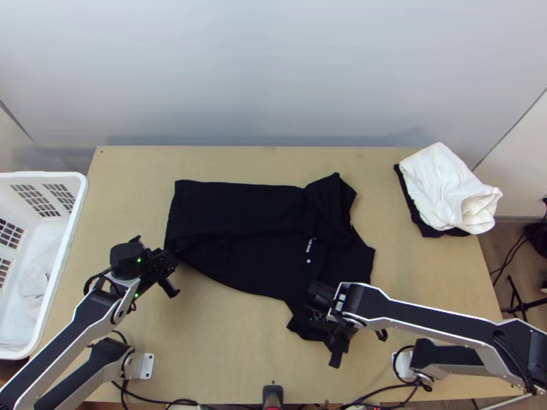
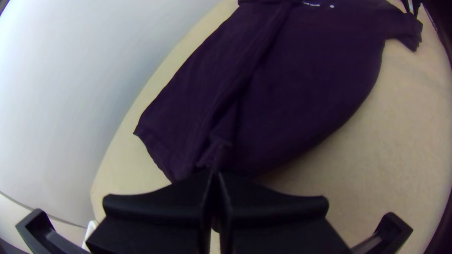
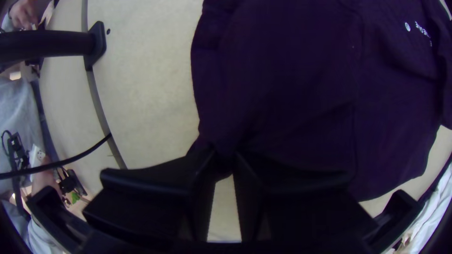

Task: Fold the t-shirt

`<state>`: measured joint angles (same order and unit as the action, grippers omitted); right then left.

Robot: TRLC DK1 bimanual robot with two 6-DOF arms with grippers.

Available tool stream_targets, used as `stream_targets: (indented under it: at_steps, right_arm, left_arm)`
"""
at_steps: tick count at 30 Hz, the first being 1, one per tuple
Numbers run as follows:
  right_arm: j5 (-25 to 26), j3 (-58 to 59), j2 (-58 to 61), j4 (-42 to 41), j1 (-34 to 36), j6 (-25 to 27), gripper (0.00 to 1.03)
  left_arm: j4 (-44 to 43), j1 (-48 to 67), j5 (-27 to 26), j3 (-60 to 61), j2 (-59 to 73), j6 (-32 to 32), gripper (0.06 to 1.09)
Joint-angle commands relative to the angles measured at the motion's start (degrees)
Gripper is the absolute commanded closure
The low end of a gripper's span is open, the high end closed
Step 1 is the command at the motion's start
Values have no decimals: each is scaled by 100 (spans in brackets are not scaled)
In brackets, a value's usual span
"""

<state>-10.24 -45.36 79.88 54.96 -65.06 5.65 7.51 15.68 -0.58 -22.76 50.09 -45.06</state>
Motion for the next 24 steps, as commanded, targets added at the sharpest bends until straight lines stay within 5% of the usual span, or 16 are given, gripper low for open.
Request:
stream_targets:
  at_steps: [1,12,24]
  right_arm:
    - [356,-333,-148,182,55,112,100]
    - [760,-2697,-464,1342,2401,1957,100]
    - [795,-3980,924,718,4106,3109,100]
  left_arm:
    - [-13,-74,5,-97,-51,-38,105]
    - [-4,-593,5,-527,-78,-258,105]
    - [-153,-1366,-4,-1459,871,-539,105]
